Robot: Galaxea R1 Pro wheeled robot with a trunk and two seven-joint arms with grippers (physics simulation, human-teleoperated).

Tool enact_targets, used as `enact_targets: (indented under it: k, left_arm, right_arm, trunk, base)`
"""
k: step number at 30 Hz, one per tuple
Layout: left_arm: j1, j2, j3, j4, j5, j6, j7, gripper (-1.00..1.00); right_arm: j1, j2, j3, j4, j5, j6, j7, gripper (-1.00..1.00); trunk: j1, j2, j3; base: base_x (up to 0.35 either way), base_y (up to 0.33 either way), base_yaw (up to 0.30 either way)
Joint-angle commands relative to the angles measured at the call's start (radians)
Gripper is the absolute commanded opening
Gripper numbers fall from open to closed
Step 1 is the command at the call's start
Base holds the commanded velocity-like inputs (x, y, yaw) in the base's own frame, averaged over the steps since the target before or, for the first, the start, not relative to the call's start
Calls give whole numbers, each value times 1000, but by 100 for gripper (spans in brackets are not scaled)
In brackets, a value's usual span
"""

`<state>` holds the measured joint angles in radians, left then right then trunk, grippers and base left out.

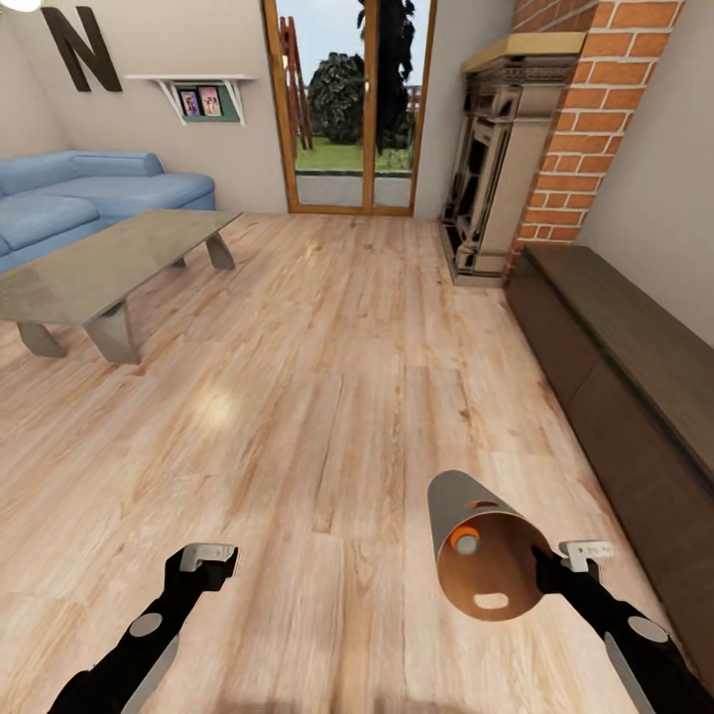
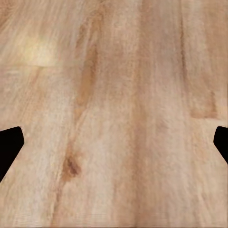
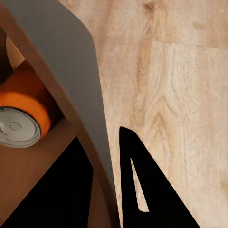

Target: Put the three can of soda from the living room inside the tash can in the kitchen.

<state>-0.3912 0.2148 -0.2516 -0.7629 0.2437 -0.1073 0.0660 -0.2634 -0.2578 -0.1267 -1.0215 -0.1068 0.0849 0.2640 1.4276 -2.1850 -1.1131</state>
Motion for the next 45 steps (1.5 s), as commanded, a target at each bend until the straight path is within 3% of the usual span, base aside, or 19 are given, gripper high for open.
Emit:
enact_targets:
  k: [1, 7, 45]
  left_arm:
    - [0, 0, 0, 0, 0, 0, 0, 100]
    - [0, 0, 0, 9, -1, 0, -24, 100]
    - [0, -1, 0, 13, -4, 0, -26, 100]
  right_arm:
    - [-1, 0, 0, -2, -8, 0, 5, -100]
    - [0, 5, 1, -2, -8, 0, 6, -100]
    - [1, 7, 1, 0, -8, -1, 6, -100]
  trunk:
    - [0, 0, 0]
    - [0, 0, 0]
    - [0, 0, 0]
  base:
    - [0, 307, 11]
    - [0, 311, 1]
    - [4, 312, 0]
